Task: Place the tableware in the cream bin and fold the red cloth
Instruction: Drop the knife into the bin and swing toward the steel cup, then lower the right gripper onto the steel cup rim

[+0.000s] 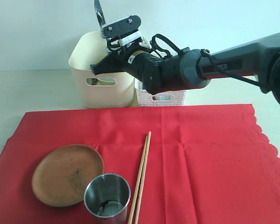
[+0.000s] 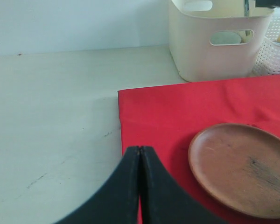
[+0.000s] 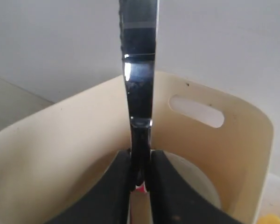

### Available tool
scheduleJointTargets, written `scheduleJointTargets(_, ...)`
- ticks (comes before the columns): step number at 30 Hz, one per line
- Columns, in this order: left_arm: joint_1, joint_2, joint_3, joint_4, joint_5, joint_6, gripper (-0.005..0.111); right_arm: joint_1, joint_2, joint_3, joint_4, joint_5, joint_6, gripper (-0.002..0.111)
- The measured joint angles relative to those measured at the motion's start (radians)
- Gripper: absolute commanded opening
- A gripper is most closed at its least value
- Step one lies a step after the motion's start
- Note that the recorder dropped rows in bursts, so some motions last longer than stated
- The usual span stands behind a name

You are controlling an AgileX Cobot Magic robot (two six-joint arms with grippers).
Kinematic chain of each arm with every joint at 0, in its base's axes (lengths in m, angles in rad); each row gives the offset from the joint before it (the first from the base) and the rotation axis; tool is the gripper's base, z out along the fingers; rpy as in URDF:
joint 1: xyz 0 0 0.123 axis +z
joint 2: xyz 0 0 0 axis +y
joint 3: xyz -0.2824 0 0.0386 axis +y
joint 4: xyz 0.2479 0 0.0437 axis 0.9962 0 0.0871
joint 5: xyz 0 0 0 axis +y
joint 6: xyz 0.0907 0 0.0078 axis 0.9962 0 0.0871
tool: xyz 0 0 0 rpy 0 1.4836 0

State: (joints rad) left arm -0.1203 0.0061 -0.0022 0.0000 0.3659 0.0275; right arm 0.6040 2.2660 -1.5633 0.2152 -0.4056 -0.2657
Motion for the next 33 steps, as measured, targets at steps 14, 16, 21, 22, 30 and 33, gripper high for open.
scheduleJointTargets(14,0.000,0.000,0.000,0.000,0.000,0.000,0.000,0.000,-0.276,-0.034,0.000,0.645,-0.122,0.059)
scheduleJointTargets(16,0.000,0.000,0.000,0.000,0.000,0.000,0.000,0.000,-0.343,-0.034,0.000,0.813,-0.112,0.056)
scheduleJointTargets(21,0.000,0.000,0.000,0.000,0.000,0.000,0.000,0.000,-0.440,-0.034,0.107,1.133,-0.092,0.055)
scheduleJointTargets(22,0.000,0.000,0.000,0.000,0.000,0.000,0.000,0.000,-0.444,-0.034,0.169,1.195,-0.104,0.055)
scheduleJointTargets(30,0.000,0.000,0.000,0.000,0.000,0.000,0.000,0.000,-0.421,0.003,0.400,1.387,-0.288,0.055)
scheduleJointTargets(33,0.000,0.000,0.000,0.000,0.000,0.000,0.000,0.000,-0.396,0.007,0.335,1.519,-0.292,0.055)
